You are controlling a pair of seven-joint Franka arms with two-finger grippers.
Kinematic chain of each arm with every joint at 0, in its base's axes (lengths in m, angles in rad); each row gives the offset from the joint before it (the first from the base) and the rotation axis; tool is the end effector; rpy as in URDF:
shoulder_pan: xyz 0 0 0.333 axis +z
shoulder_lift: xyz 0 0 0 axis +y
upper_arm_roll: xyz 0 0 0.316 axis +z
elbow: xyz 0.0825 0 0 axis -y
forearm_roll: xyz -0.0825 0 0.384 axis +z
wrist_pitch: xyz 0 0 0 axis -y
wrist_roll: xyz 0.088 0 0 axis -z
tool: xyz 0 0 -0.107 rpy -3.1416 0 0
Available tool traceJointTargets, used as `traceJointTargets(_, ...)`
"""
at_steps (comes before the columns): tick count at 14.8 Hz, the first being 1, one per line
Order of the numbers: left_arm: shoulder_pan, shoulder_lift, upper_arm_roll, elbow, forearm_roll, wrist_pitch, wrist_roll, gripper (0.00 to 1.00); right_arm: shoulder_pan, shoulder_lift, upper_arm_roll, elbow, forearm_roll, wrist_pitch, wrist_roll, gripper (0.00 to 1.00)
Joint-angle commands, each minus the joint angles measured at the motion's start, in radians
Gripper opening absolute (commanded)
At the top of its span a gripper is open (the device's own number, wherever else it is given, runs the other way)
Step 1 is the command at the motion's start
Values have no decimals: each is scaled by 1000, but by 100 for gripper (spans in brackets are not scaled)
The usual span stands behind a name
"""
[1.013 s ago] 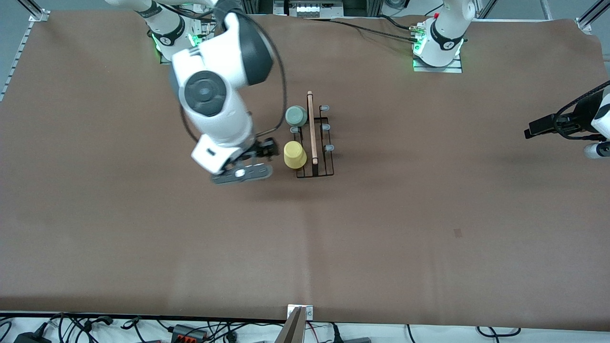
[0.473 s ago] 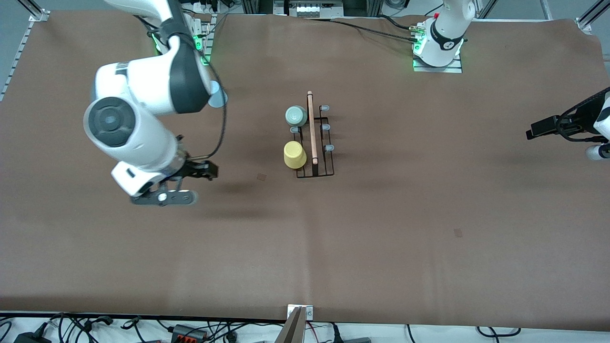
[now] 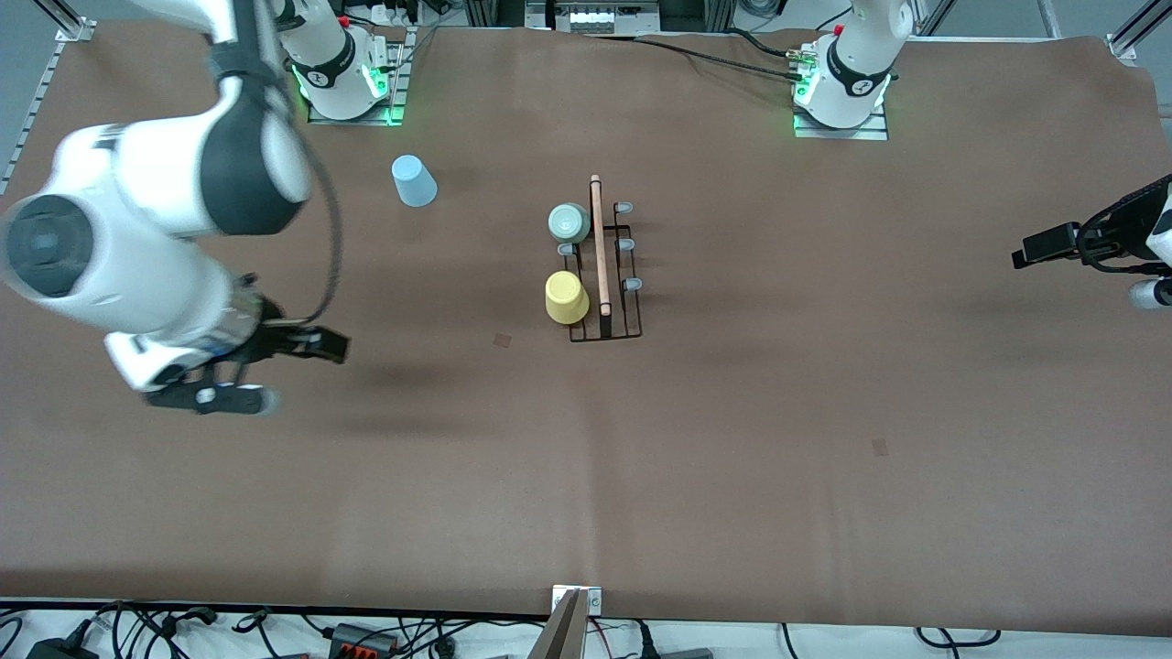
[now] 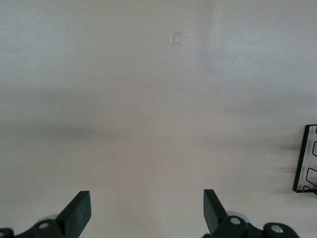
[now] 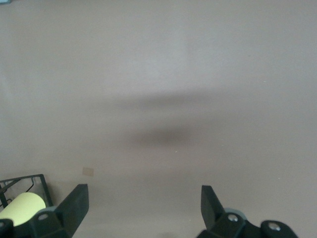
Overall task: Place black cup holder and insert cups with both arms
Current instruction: 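Open the right gripper and withdraw it from the rack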
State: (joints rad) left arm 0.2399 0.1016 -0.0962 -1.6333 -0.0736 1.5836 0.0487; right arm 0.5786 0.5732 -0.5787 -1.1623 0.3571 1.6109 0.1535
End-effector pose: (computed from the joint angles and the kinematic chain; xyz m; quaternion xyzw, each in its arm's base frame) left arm 0.5721 0.0772 0.5392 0.9950 0.0504 -0.0710 0.0486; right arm 0.6871 0.1418 0.4972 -0.9980 0.0530 0.0241 0.0251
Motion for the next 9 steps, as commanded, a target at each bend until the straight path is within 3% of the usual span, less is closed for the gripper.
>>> traceJointTargets(1, 10, 4, -2, 13, -22, -11, 30, 100, -156, -56, 152, -8, -36, -3, -37, 100)
traceJointTargets(5, 10, 4, -2, 13, -22, -11, 30, 100, -356, -124, 374, -25, -176, 0, -38, 100)
traceJointTargets(9, 10, 4, -2, 13, -22, -11, 34, 100, -492, -223, 511, -146, -268, 63, -41, 100)
